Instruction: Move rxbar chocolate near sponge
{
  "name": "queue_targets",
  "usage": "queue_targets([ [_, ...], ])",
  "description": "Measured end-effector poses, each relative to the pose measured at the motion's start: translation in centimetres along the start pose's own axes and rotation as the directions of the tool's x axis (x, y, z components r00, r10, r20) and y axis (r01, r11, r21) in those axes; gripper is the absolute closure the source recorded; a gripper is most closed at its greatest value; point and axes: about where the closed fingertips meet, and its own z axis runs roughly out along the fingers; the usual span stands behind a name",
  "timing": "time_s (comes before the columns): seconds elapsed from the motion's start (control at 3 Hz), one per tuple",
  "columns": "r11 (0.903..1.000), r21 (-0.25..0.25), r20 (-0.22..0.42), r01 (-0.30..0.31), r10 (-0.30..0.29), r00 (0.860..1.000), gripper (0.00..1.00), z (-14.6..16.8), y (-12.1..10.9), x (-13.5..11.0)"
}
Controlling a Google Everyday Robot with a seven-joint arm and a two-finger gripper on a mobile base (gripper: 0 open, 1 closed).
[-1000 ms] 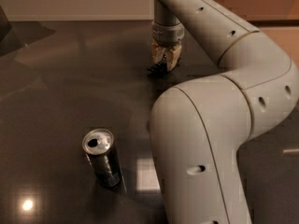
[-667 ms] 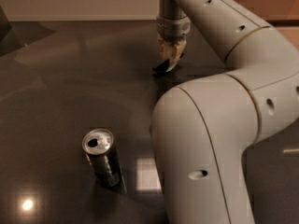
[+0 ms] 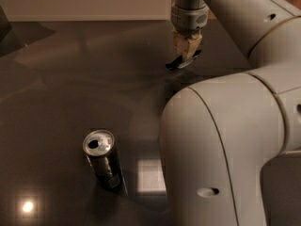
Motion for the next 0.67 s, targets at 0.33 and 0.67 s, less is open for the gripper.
queue_targets([
  [0.33,0.9929,-0.012,0.029,-0.118,0.118,0.993,1.00,-0.6,2.4,0.3],
  [0.67,0.9705,-0.030,0.090,-0.239,0.241,0.966,1.00,-0.7,4.7,0.0],
])
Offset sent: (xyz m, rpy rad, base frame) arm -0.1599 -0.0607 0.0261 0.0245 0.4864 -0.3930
